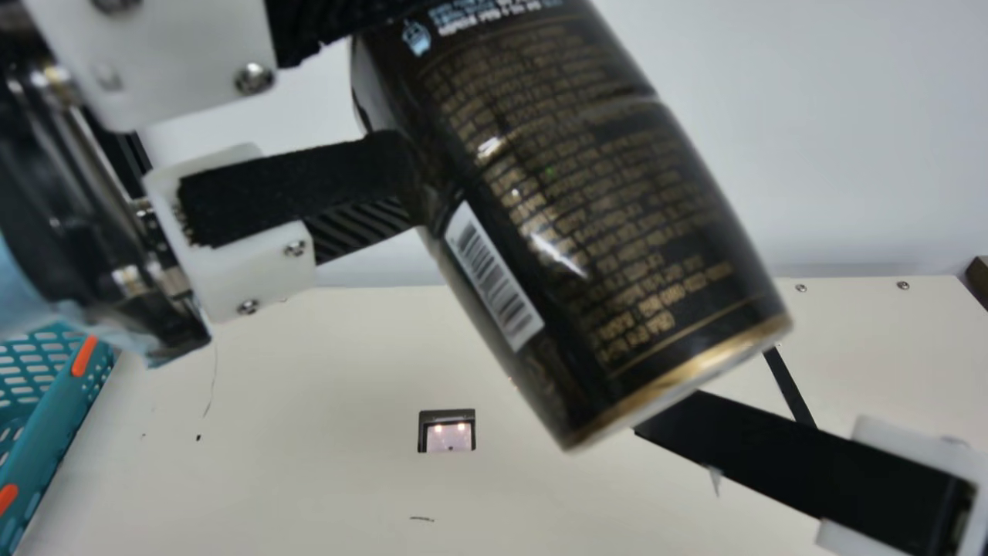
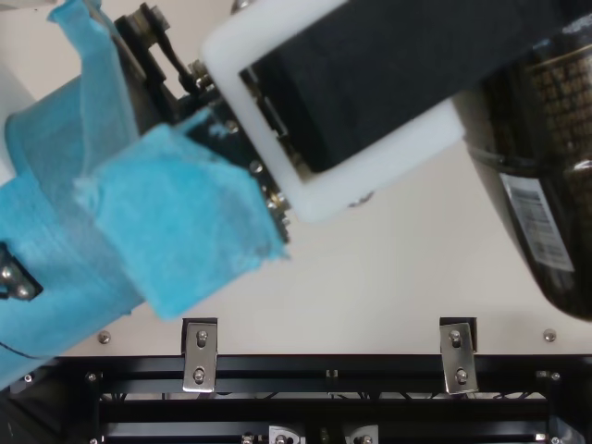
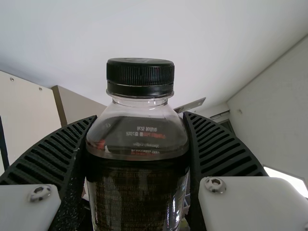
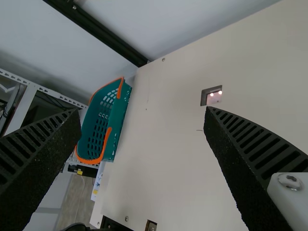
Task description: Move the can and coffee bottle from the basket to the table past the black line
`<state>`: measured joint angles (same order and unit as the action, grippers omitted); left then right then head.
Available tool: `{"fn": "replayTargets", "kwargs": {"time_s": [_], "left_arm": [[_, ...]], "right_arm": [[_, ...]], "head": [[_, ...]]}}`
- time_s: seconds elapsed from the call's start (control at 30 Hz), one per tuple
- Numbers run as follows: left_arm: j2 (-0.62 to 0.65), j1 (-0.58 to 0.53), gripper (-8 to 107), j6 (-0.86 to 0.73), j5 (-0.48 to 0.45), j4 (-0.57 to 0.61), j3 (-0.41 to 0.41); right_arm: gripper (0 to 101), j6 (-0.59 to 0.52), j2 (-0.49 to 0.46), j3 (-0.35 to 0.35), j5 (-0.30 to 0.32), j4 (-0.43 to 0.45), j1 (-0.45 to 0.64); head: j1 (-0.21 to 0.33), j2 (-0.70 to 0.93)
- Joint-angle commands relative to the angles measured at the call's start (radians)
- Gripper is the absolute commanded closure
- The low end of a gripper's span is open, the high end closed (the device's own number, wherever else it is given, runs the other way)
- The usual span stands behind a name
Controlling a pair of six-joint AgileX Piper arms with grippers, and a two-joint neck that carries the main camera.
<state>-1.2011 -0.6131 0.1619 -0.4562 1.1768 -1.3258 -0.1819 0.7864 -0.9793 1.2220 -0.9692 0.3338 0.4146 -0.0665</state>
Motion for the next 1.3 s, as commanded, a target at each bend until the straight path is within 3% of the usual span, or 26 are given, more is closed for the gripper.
{"fn": "replayTargets", "kwargs": {"time_s": [0.0, 0.27, 0.77, 1.27], "left_arm": [[0.0, 0.0, 89, 0.0, 0.0, 0.0, 0.0], [0.0, 0.0, 89, 0.0, 0.0, 0.0, 0.0], [0.0, 0.0, 89, 0.0, 0.0, 0.0, 0.0], [-0.002, 0.001, 89, -0.021, 0.004, 0.046, -0.014]], "right_arm": [[0, 0.0, 0.0, 0.0, 0.0, 0.0, 0.0], [0, 0.0, 0.0, 0.0, 0.0, 0.0, 0.0], [0, 0.0, 0.0, 0.0, 0.0, 0.0, 0.0], [0, 0.0, 0.0, 0.0, 0.0, 0.0, 0.0]], "head": [[0.022, 0.0], [0.02, -0.016], [0.004, -0.247], [0.004, -0.247]]}}
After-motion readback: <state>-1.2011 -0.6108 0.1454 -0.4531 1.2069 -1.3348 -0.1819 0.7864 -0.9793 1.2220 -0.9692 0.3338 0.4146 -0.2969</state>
